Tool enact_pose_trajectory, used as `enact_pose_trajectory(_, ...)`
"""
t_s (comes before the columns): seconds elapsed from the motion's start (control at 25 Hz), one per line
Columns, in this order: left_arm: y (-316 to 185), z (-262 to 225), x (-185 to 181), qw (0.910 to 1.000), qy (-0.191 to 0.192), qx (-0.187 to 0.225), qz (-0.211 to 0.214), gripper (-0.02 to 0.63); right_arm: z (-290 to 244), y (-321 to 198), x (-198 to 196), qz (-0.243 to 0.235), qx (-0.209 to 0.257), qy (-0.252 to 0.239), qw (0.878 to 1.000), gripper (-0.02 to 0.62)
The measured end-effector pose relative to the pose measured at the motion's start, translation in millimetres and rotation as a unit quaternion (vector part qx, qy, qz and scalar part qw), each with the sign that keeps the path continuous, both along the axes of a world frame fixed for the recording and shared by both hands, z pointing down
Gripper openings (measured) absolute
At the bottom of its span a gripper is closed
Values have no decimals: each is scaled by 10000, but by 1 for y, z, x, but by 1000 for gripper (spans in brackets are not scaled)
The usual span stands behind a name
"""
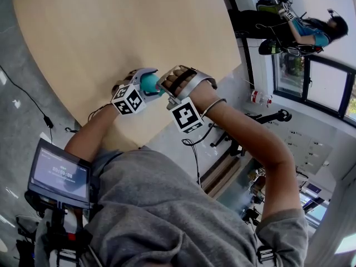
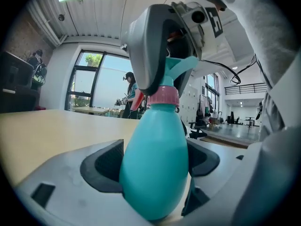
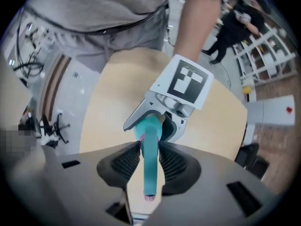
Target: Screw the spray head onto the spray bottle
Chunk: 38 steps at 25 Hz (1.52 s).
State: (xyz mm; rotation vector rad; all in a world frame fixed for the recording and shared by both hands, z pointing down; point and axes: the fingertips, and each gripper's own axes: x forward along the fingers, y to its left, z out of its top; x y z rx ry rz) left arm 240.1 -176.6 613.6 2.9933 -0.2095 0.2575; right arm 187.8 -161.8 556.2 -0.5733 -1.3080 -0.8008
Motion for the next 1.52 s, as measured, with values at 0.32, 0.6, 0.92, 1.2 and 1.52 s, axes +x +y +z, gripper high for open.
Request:
enact_pose_trajectory(0.32, -1, 0, 1, 10000, -29, 20, 48, 373, 7, -4, 0, 2997, -416, -6, 9531, 127)
enact_pose_trajectory(0.6, -18, -4, -6, 9852, -208, -6, -1704, 373, 1, -16, 6, 8437, -106, -2433, 4785, 127)
enact_pose_trajectory(0.92, -21, -5, -3, 9800, -201, -245, -1966, 373, -5, -10, -2, 8363, -199, -2610, 4818, 215)
enact_pose_trajectory(1.2, -10, -8, 7, 9967, 31, -104, -804, 374, -96, -15, -23, 6477, -1107, -2844, 6981, 264)
enact_pose_trajectory(1.52, 2, -7, 4, 9982, 93, -165, 575, 376, -44, -10, 5, -290, -480, -754, 9956, 262)
